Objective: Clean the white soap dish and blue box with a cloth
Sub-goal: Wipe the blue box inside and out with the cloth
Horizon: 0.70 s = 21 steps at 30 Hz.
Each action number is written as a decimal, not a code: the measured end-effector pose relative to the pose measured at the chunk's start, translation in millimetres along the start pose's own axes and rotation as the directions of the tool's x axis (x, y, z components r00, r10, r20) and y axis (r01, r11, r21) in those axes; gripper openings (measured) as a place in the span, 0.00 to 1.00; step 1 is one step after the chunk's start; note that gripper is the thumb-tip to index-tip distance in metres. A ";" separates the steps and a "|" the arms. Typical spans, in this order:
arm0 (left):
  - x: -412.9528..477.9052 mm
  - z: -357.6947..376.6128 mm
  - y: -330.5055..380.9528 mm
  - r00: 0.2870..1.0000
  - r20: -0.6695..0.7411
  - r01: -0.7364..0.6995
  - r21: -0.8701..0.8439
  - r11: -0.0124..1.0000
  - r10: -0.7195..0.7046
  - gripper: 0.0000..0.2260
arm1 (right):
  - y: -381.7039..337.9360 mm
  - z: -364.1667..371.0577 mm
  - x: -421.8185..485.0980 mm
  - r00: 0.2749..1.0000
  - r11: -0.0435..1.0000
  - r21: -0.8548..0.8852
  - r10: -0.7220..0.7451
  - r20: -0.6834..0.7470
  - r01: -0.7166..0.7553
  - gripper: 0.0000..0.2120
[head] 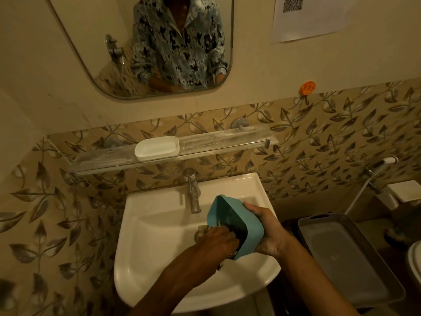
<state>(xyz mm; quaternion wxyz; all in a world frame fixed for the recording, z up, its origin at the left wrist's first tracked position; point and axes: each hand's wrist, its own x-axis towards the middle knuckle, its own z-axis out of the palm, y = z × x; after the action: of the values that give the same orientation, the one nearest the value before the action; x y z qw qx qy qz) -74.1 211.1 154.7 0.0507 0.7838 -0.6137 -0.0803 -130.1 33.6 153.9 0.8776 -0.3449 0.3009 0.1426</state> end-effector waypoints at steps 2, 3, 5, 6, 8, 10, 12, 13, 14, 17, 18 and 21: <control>0.2 -2.2 -1.7 0.999 0.036 0.010 0.030 1.000 -0.011 0.17 | -1.3 3.5 1.3 0.997 1.000 0.008 -0.020 -0.068 0.021 0.24; 1.4 -5.3 -0.6 0.998 0.060 0.015 0.021 1.000 -0.016 0.17 | 0.5 3.7 3.1 0.996 0.999 0.013 -0.048 -0.075 0.049 0.23; 3.0 -15.3 5.5 0.990 0.120 0.083 -0.039 0.996 -0.077 0.20 | 5.0 6.5 5.9 0.990 0.994 0.018 -0.108 -0.088 0.110 0.22; 4.0 -23.0 9.6 0.973 0.181 0.164 -0.105 0.981 -0.143 0.21 | 7.8 6.6 9.5 0.987 0.990 0.023 -0.135 -0.089 0.137 0.21; 4.9 -29.2 10.6 0.938 0.282 0.279 -0.270 0.922 -0.201 0.24 | 12.5 8.0 13.3 0.980 0.982 0.041 -0.182 -0.077 0.185 0.21; 5.0 -24.2 6.2 0.949 0.258 0.292 -0.487 0.823 -0.183 0.26 | 15.0 8.8 17.0 0.969 0.970 0.052 -0.232 -0.081 0.237 0.23; 3.6 -24.7 10.0 0.946 0.166 0.315 -0.681 0.661 -0.279 0.22 | 15.7 11.9 17.8 0.954 0.954 0.049 -0.291 -0.078 0.295 0.24; 5.6 -25.1 12.4 0.932 0.111 0.310 -0.739 0.598 -0.346 0.20 | 16.4 14.0 18.7 0.945 0.946 0.038 -0.317 -0.079 0.321 0.25; 7.4 -28.9 15.5 0.914 0.074 0.289 -0.808 0.514 -0.398 0.18 | 16.6 15.9 20.1 0.936 0.939 0.024 -0.341 -0.084 0.344 0.26; 13.5 -30.5 17.5 0.875 0.050 0.258 -0.891 0.375 -0.482 0.20 | 15.8 20.5 22.5 0.919 0.922 -0.008 -0.386 -0.077 0.386 0.24; 11.7 -32.3 17.2 0.876 0.050 0.259 -0.888 0.381 -0.480 0.20 | 13.8 20.4 22.5 0.916 0.918 -0.014 -0.395 -0.066 0.395 0.24; 2.7 -23.4 11.3 0.956 -0.047 0.186 -0.662 0.726 -0.289 0.19 | 3.2 17.5 20.1 0.916 0.916 -0.017 -0.401 -0.021 0.401 0.21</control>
<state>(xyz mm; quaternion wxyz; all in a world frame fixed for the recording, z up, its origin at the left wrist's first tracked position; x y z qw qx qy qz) -79.8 205.3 179.5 0.3542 0.7928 -0.4360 -0.2363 -108.4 48.8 149.8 0.8825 -0.4062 0.2333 -0.0426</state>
